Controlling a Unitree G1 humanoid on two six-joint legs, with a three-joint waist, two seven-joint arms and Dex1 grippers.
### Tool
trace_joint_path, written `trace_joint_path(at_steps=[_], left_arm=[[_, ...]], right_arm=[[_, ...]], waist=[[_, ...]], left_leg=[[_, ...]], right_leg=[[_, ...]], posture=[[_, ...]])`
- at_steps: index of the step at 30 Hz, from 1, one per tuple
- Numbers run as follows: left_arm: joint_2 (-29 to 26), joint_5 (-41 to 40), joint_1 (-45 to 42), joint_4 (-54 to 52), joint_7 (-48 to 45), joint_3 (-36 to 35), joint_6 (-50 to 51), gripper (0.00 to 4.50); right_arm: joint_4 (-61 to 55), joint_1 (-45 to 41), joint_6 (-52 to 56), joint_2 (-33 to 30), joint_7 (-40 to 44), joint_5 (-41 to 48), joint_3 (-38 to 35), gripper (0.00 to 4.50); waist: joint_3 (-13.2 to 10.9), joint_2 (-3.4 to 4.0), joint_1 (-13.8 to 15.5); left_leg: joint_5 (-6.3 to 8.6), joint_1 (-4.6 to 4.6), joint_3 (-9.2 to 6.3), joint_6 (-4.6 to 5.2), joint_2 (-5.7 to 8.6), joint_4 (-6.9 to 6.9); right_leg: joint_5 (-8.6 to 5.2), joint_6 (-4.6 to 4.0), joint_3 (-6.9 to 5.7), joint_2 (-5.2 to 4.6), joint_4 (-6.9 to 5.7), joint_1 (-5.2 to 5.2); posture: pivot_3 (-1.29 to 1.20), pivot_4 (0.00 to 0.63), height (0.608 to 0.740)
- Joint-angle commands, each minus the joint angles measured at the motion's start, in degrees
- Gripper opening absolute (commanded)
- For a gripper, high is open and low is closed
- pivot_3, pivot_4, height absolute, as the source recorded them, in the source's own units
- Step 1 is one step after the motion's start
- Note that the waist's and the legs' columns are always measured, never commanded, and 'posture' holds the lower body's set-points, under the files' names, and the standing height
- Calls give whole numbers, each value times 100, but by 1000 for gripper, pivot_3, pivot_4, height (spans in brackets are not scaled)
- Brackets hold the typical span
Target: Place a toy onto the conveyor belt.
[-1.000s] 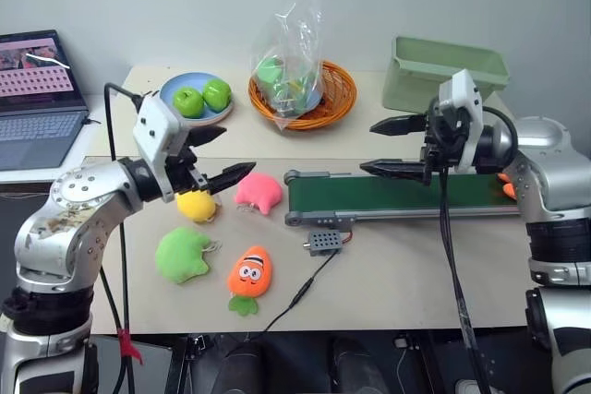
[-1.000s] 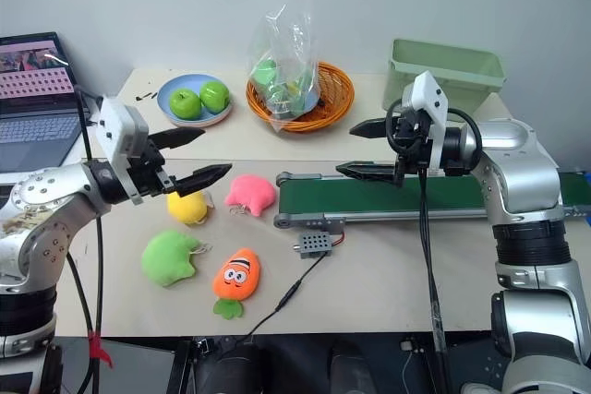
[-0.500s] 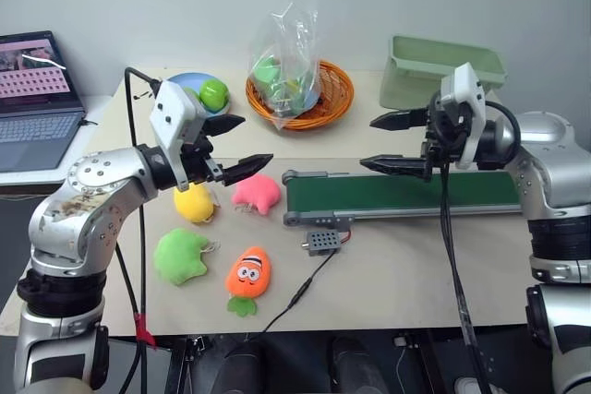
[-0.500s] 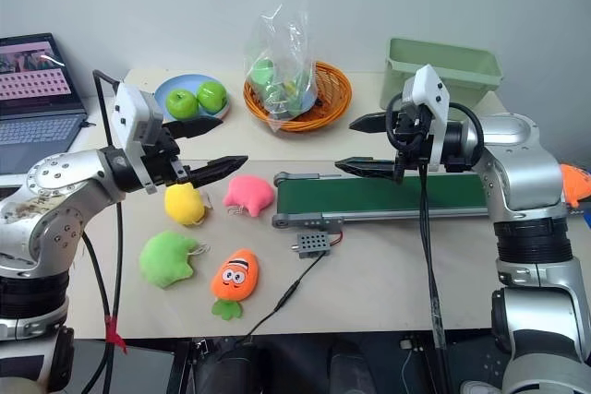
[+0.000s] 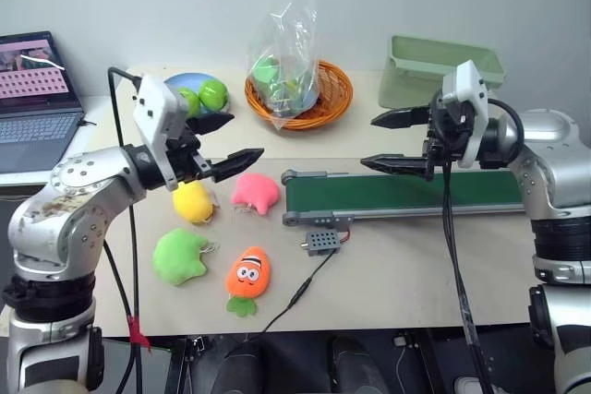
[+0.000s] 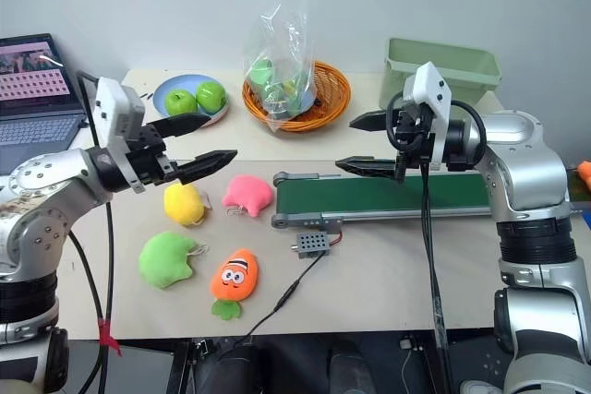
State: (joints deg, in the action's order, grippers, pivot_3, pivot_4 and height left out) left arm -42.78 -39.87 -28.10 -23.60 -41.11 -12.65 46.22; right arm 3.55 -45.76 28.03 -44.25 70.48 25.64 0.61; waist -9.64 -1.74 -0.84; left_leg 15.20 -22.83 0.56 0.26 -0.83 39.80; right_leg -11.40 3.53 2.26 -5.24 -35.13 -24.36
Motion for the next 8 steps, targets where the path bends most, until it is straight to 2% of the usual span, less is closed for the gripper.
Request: trace_joint_path(at_steps=[1,8], left_arm=[[-147,-230,68,-287,71,-219,166,4441],[-281,-212,111,-274,55,-149,144,4441]], right_arm=[[-100,-171,-28,-47,-63,55,-193,4500],[-26,-174,-93,8,-75,39,-160,4500]], waist=[[0,0,3],[0,0,9]], left_leg=[[0,0,0,0,0,0],[0,0,1,0,1,-1]], right_leg=[[0,0,0,0,0,0],[0,0,-1,0,2,1]], posture=[[0,150,740],[0,150,740]])
